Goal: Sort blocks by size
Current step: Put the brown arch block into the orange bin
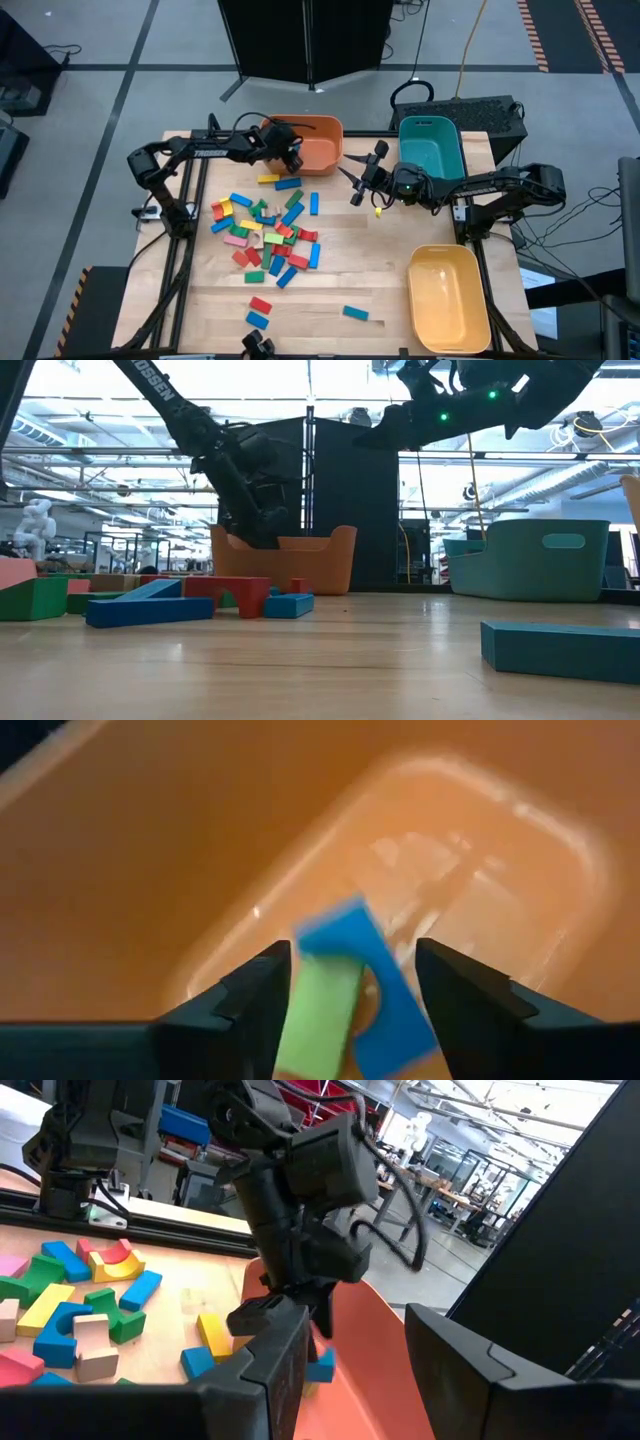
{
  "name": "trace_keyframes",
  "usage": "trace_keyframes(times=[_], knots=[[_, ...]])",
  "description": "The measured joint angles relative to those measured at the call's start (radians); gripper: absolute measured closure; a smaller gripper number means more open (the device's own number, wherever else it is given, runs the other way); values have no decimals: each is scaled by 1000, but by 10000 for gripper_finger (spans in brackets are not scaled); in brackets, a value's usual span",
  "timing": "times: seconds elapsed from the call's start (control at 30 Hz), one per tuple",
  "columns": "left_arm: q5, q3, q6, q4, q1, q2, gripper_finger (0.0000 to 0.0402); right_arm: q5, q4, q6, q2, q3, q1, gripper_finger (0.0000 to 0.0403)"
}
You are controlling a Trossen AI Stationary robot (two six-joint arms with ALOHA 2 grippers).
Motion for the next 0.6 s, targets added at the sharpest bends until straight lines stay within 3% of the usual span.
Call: trace_keyframes(times=[0.2,0.6], knots=[[2,55,25,-114,-17,-91,174,0,0,0,0,0,0,245],[7,38,43,-310,-147,-356,173,0,-33,0,0,0,1,245]])
